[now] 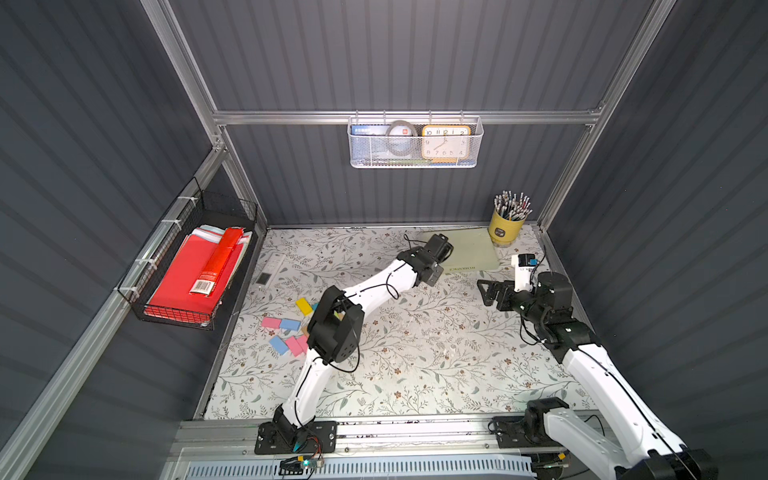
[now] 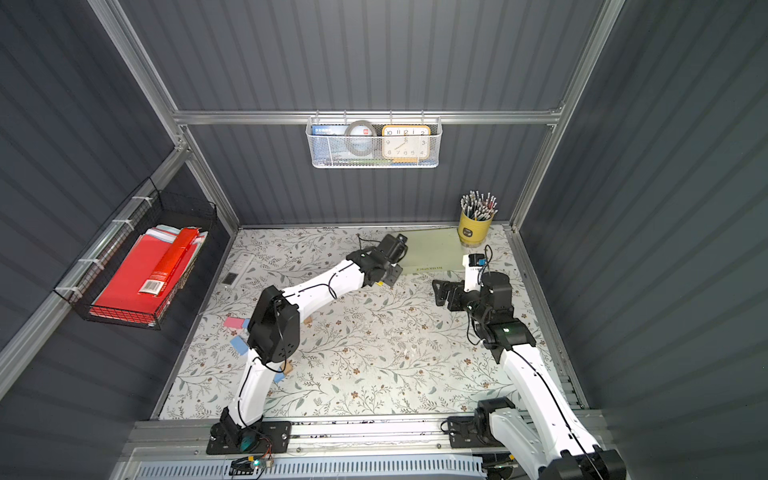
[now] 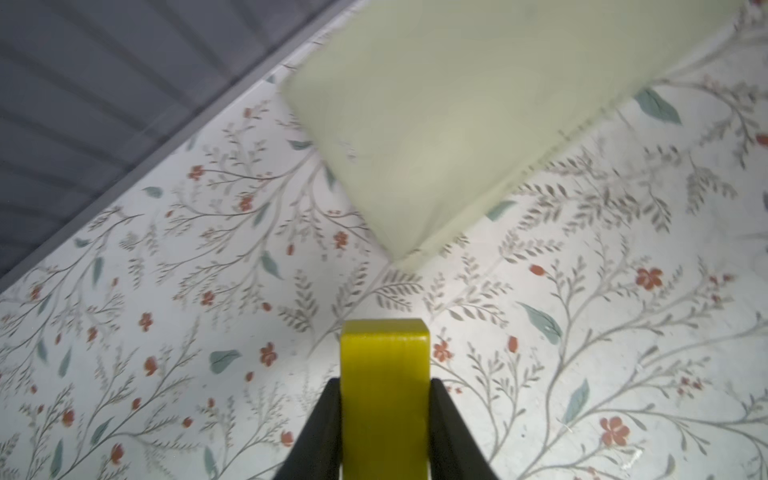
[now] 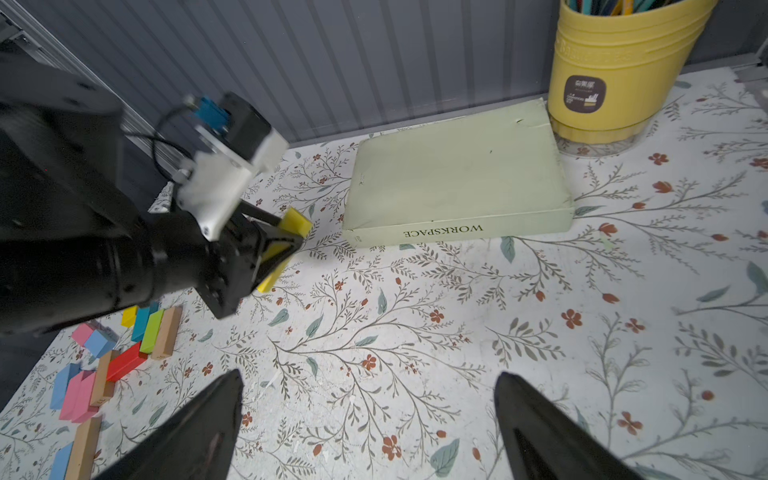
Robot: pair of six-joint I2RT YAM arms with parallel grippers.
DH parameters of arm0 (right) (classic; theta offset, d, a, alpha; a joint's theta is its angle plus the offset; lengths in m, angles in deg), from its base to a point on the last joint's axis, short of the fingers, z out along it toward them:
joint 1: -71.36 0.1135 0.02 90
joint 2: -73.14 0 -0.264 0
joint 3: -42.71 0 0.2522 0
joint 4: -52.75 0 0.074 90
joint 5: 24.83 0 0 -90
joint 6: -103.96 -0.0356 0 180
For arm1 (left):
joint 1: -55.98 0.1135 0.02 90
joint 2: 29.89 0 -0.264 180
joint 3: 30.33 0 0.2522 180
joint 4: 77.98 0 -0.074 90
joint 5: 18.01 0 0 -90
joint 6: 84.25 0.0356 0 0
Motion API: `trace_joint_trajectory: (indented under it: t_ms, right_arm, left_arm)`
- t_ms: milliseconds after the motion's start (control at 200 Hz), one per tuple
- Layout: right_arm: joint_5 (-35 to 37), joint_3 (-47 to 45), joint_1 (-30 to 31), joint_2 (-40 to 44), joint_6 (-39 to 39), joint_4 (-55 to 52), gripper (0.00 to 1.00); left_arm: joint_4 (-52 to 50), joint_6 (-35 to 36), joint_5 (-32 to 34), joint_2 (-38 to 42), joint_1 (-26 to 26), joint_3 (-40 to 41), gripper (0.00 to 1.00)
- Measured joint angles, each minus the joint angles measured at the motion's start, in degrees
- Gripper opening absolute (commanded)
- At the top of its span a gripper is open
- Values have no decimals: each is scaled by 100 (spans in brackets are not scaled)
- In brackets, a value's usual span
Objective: Assemble the number 8 with building blocks
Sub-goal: Place the building block at the center of the board.
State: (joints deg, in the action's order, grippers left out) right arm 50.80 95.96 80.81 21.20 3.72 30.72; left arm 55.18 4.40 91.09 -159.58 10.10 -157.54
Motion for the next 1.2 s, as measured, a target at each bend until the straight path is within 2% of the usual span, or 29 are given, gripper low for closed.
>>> trace_joint_trajectory:
  t_ms: [225, 475, 670, 730, 835, 920, 995, 1010, 1105, 1195]
  right_arm:
    - [254, 0, 2, 249, -2, -251, 99]
    - [468, -17, 2, 485, 0, -387, 99]
    - [542, -39, 2, 540, 46, -413, 99]
    - [542, -52, 2, 529, 68, -444, 99]
    - [514, -52, 2, 455, 131, -479, 99]
    - [444, -50, 2, 385, 223, -490, 99]
    - [319, -33, 2, 293, 326, -476, 99]
    - [286, -22, 2, 262, 343, -463, 99]
    - [15, 129, 7, -46, 431, -367, 99]
    - [-72, 476, 111, -601, 426, -306, 99]
  left_arm:
    - [-50, 463, -350, -638, -396, -367, 19]
    - [-35, 645, -748, -1145, -457, -743, 31]
    - [-17, 785, -916, -1276, -457, -800, 61]
    - [7, 780, -944, -1276, -457, -826, 74]
    - [61, 774, -946, -1250, -457, -796, 84]
    - [197, 651, -916, -1036, -455, -542, 92]
    - [391, 459, -861, -649, -407, -160, 95]
    - [409, 422, -855, -538, -402, -70, 98]
    - [695, 39, -896, 389, -232, 640, 99]
    - [1005, -424, -1036, 1484, 271, 1300, 99]
